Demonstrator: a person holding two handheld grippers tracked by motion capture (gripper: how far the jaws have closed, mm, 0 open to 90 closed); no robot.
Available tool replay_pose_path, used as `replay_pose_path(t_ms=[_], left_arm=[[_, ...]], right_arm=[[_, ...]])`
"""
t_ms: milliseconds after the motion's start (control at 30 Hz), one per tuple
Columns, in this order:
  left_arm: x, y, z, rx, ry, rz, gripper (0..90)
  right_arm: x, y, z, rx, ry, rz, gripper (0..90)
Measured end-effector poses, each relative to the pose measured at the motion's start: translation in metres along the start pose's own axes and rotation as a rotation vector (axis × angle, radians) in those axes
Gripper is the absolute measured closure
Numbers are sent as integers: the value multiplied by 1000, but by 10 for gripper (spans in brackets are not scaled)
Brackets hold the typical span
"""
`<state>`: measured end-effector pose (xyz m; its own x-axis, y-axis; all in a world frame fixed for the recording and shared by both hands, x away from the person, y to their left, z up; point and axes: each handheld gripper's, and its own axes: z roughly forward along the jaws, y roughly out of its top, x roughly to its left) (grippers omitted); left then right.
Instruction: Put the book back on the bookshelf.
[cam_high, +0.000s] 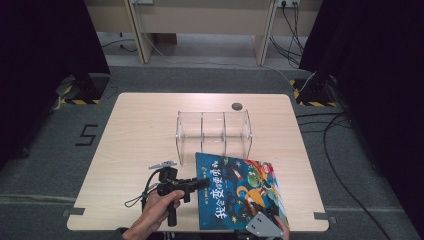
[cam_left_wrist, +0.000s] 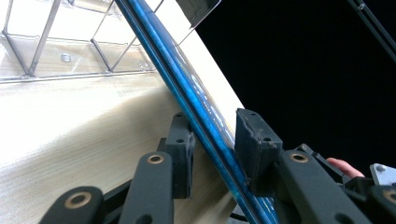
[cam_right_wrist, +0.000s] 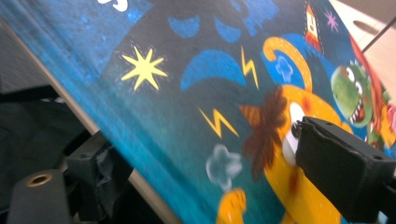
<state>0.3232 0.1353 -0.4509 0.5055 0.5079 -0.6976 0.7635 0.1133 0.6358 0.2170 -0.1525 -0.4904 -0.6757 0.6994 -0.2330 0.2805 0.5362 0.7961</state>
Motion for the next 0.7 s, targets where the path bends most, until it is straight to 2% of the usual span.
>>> replay_pose_path(t_ms=[67,200,267,333,400,467,500,600,667,700], left_arm=[[0,-1,1,6,11,17,670],[1,-3,3,11,12,11,665],[1,-3,3,17,14,14,663],[0,-3,4,25,19,34,653],[-1,-5,5,22,18,31,652],[-1,-5,6,23,20,34,651],[-1,-6,6,22,20,36,651],[-1,-6,6,21,18,39,646],[-3,-5,6,20,22,57,633],[-3,-5,5,18,27,66,633]], right_arm=[[2,2,2,-1,-9,1,120],[7,5,8,7,-67,-40,168],[7,7,9,-3,-69,-50,199],[9,7,8,-4,-73,-79,230],[14,8,8,-2,-100,-136,281],[22,9,8,-1,-154,-246,341],[25,10,9,5,-174,-280,358],[28,10,8,6,-199,-295,394],[32,10,6,4,-225,-325,455],[32,10,6,4,-225,-325,455]])
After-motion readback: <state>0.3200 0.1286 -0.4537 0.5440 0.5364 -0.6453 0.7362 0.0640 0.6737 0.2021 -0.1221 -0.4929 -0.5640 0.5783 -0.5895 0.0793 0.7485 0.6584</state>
